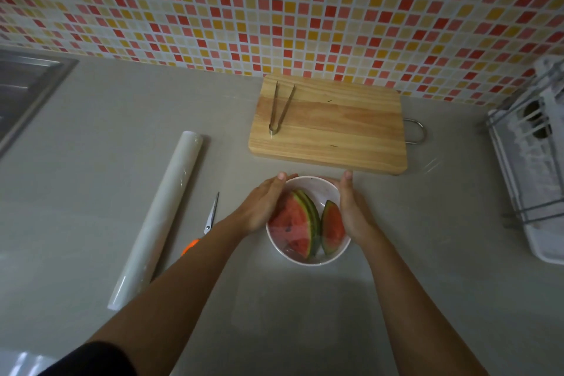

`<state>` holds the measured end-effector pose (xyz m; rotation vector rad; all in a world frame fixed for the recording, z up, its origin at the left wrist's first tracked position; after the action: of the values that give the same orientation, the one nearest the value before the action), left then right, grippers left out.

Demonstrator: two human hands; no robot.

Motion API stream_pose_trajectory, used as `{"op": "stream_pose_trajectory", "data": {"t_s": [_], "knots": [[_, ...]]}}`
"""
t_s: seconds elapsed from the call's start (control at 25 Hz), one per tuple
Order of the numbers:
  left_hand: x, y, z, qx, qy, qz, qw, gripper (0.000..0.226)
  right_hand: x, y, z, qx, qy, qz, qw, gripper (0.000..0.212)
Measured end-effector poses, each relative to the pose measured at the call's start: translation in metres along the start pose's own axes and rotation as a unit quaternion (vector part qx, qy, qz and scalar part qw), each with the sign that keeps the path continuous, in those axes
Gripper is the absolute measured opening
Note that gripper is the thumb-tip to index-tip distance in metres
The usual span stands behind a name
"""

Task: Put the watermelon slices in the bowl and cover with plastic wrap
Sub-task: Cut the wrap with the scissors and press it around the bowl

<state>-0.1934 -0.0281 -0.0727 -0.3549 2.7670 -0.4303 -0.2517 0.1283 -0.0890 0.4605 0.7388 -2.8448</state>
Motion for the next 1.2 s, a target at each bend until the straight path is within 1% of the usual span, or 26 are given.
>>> {"op": "stream_pose_trajectory", "data": {"t_s": [0.12, 0.2, 0.28, 0.4, 0.52, 0.6, 0.68, 0.8, 0.84, 0.92, 0.96, 1.0, 1.04, 1.08, 1.12, 1.16, 1.2], "knots": [[0.003, -0.009, -0.003, 0.031, 0.012, -0.038, 0.999, 0.044, -0.001, -0.009, 0.000, -0.061, 0.002, -0.044, 0.997, 0.103], [0.005, -0.008, 0.001, 0.030, -0.001, -0.047, 0.998, 0.041, -0.003, -0.014, 0.002, -0.079, 0.005, -0.071, 0.994, 0.105], [0.006, -0.004, 0.006, 0.020, -0.010, -0.039, 0.999, 0.050, -0.004, -0.018, 0.004, -0.092, 0.004, -0.094, 0.991, 0.107], [0.011, -0.002, 0.011, 0.021, -0.010, -0.033, 0.999, 0.059, -0.003, -0.021, 0.008, -0.111, -0.012, -0.129, 0.985, 0.097], [0.011, -0.006, 0.014, 0.103, -0.004, -0.049, 0.993, 0.067, -0.004, -0.023, 0.014, -0.156, -0.044, -0.152, 0.975, 0.087], [0.008, -0.010, 0.010, 0.143, 0.013, -0.070, 0.987, 0.068, -0.006, -0.026, 0.015, -0.193, -0.051, -0.167, 0.965, 0.086], [0.003, -0.015, 0.004, 0.155, 0.030, -0.099, 0.983, 0.065, -0.008, -0.030, 0.015, -0.218, -0.038, -0.181, 0.958, 0.088], [-0.003, -0.026, 0.001, 0.173, 0.015, -0.150, 0.973, 0.068, -0.011, -0.035, 0.011, -0.239, 0.010, -0.208, 0.948, 0.093], [-0.005, -0.029, 0.002, 0.203, 0.005, -0.169, 0.964, 0.071, -0.013, -0.038, 0.009, -0.246, 0.030, -0.223, 0.943, 0.096], [-0.013, -0.043, -0.001, 0.268, -0.004, -0.236, 0.934, 0.075, -0.018, -0.050, 0.003, -0.254, 0.048, -0.266, 0.929, 0.103], [-0.016, -0.050, -0.006, 0.258, 0.008, -0.270, 0.928, 0.076, -0.017, -0.056, 0.000, -0.229, 0.042, -0.284, 0.930, 0.105], [-0.018, -0.054, -0.008, 0.203, 0.022, -0.287, 0.936, 0.076, -0.014, -0.058, -0.001, -0.161, 0.021, -0.282, 0.946, 0.105], [-0.017, -0.053, -0.006, 0.115, 0.024, -0.272, 0.955, 0.075, -0.010, -0.053, 0.001, -0.051, -0.006, -0.244, 0.968, 0.103], [-0.014, -0.045, -0.003, 0.026, 0.018, -0.226, 0.974, 0.072, -0.008, -0.041, 0.007, 0.046, -0.033, -0.173, 0.983, 0.097], [-0.013, -0.033, -0.001, -0.039, 0.008, -0.167, 0.985, 0.069, -0.009, -0.028, 0.015, 0.088, -0.051, -0.101, 0.990, 0.089], [-0.013, -0.021, 0.000, -0.077, -0.003, -0.113, 0.991, 0.066, -0.010, -0.016, 0.021, 0.106, -0.055, -0.044, 0.992, 0.081], [-0.013, -0.010, 0.000, -0.100, -0.011, -0.076, 0.992, 0.061, -0.011, -0.007, 0.023, 0.128, -0.049, -0.004, 0.991, 0.076]]}}
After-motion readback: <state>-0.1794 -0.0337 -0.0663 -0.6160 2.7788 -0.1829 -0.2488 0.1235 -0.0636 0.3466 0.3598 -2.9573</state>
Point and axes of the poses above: each hand's wrist, its own x-axis towards the middle knuckle, its own y-axis out of the palm, z = x × y, the point moved 10 cm from there along x, towards the middle knuckle, and after that the axes turned 15 degrees about -z, right-handed, at the moved point
